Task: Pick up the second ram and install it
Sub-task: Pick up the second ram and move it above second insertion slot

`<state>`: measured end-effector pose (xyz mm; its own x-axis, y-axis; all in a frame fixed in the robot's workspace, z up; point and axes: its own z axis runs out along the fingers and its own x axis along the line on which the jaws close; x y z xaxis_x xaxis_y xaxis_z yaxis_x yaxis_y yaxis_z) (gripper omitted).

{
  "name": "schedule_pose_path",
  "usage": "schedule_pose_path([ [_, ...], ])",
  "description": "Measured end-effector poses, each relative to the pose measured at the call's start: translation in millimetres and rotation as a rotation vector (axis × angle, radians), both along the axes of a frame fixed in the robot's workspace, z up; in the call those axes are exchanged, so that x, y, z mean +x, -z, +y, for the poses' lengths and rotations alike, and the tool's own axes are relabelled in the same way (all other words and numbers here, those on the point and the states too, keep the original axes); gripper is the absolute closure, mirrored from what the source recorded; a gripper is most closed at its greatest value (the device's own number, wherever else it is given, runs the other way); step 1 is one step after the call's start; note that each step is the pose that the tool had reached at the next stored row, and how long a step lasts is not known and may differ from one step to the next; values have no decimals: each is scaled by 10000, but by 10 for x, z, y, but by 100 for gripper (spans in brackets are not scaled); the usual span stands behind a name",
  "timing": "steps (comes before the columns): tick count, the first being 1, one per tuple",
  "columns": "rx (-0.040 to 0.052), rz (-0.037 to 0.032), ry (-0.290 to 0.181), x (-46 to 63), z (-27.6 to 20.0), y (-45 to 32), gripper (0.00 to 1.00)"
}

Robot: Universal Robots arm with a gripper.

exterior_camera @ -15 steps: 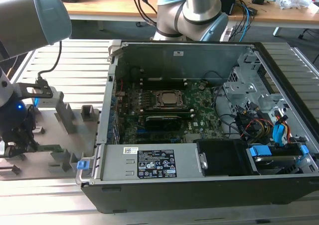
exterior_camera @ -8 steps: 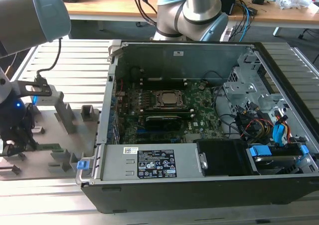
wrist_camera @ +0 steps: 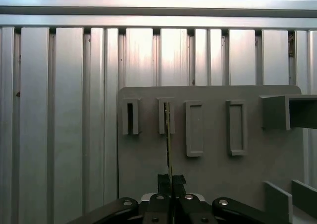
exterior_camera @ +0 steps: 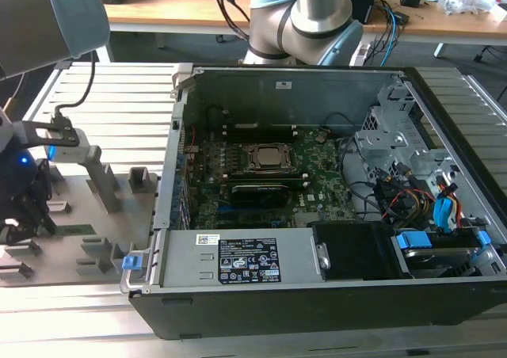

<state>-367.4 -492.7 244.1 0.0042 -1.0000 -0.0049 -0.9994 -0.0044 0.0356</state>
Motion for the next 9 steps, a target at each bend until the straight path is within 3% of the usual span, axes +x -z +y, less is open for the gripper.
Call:
schedule_pose_path([
  [9, 0, 0, 0, 0, 0, -107, 86],
])
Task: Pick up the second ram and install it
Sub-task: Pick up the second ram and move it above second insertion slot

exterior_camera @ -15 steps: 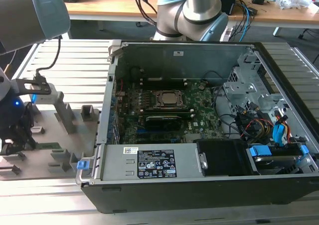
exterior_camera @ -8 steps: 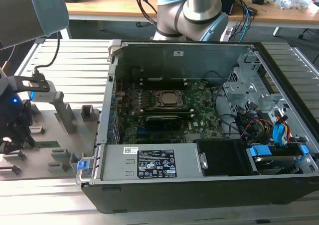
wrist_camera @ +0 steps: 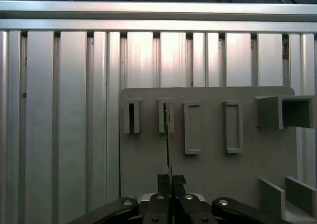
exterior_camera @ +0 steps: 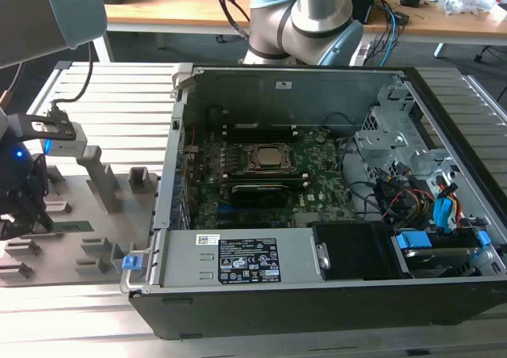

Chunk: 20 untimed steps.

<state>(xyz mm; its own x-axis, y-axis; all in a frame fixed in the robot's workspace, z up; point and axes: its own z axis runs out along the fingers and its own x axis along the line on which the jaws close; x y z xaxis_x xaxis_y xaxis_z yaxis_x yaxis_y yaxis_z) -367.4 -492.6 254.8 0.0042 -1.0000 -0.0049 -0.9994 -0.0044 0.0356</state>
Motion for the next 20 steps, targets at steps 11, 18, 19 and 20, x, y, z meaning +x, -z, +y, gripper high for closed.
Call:
schedule_pose_path([
  [11, 0, 0, 0, 0, 0, -131, 86],
  [18, 0, 0, 1, 0, 0, -299, 86],
  [19, 0, 0, 0, 0, 0, -313, 86],
  [20, 1, 0, 0, 0, 0, -326, 86],
])
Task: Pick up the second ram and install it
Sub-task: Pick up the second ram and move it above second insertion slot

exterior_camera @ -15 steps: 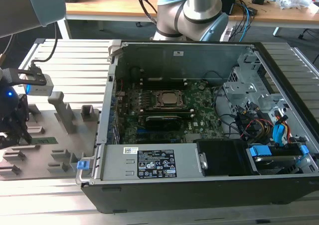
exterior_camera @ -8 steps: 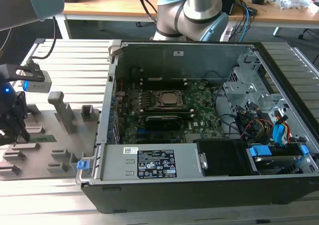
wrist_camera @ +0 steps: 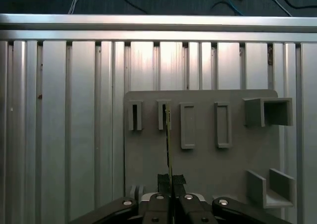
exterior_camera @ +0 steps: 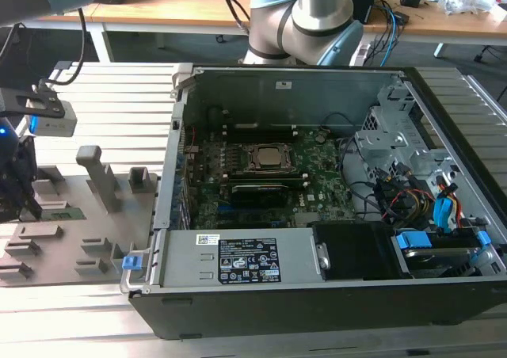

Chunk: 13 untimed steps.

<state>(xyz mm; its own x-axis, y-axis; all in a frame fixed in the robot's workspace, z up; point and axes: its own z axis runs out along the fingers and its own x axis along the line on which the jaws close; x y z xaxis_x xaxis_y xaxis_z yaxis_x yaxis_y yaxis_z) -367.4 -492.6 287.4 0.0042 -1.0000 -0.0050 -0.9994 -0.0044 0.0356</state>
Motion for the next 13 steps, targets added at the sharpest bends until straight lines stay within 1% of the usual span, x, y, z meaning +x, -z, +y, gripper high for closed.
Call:
schedule_pose_path([
  [3, 0, 0, 0, 0, 0, -24, 86],
  [6, -1, 0, -1, 0, 0, -77, 86],
  [8, -1, 1, -1, 0, 0, -98, 86],
  [10, -1, 0, 0, 0, 0, -140, 86],
  [13, -1, 0, 0, 0, 1, -234, 86],
])
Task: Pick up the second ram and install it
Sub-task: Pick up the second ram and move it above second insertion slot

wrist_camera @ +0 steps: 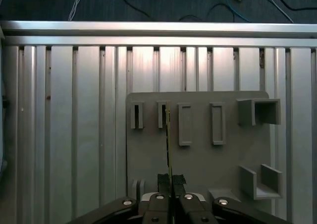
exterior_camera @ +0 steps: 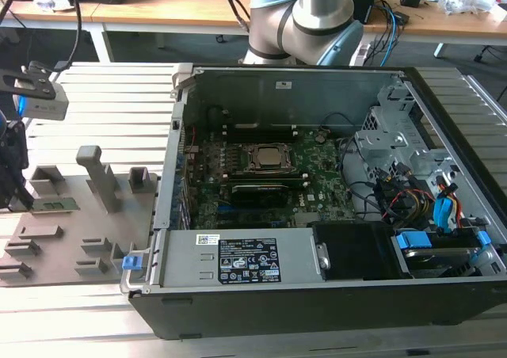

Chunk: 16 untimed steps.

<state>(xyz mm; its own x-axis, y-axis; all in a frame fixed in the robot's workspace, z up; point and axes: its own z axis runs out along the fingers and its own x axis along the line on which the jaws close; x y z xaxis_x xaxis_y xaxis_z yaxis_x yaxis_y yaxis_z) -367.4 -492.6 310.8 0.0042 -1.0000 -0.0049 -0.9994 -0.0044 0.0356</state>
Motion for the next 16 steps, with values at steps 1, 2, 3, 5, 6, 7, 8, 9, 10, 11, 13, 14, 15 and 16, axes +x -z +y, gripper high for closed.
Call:
schedule_pose_path([
  [1, 0, 0, 0, 0, 0, -26, 86],
  [2, 0, 1, 0, 0, 0, -51, 86],
  [3, -1, 0, 0, 0, 0, -78, 86],
  [5, 0, 0, 1, 0, 0, -116, 86],
  [6, 0, 1, 0, 0, 0, -148, 86],
  [7, 0, 0, 0, 0, 0, -168, 86],
  [8, 0, 0, -1, 0, 0, -185, 86],
  [9, 0, 0, 0, 0, 1, -207, 86],
  [10, 0, 0, -1, 0, 1, -238, 86],
  [11, 0, 0, 0, 0, 1, -261, 86],
  [13, 0, 1, 0, 0, 1, -312, 86],
  [14, 0, 0, -1, 0, 1, -338, 86],
  [15, 0, 1, -1, 0, 1, -373, 86],
  [16, 0, 1, -1, 0, 1, -404, 86],
])
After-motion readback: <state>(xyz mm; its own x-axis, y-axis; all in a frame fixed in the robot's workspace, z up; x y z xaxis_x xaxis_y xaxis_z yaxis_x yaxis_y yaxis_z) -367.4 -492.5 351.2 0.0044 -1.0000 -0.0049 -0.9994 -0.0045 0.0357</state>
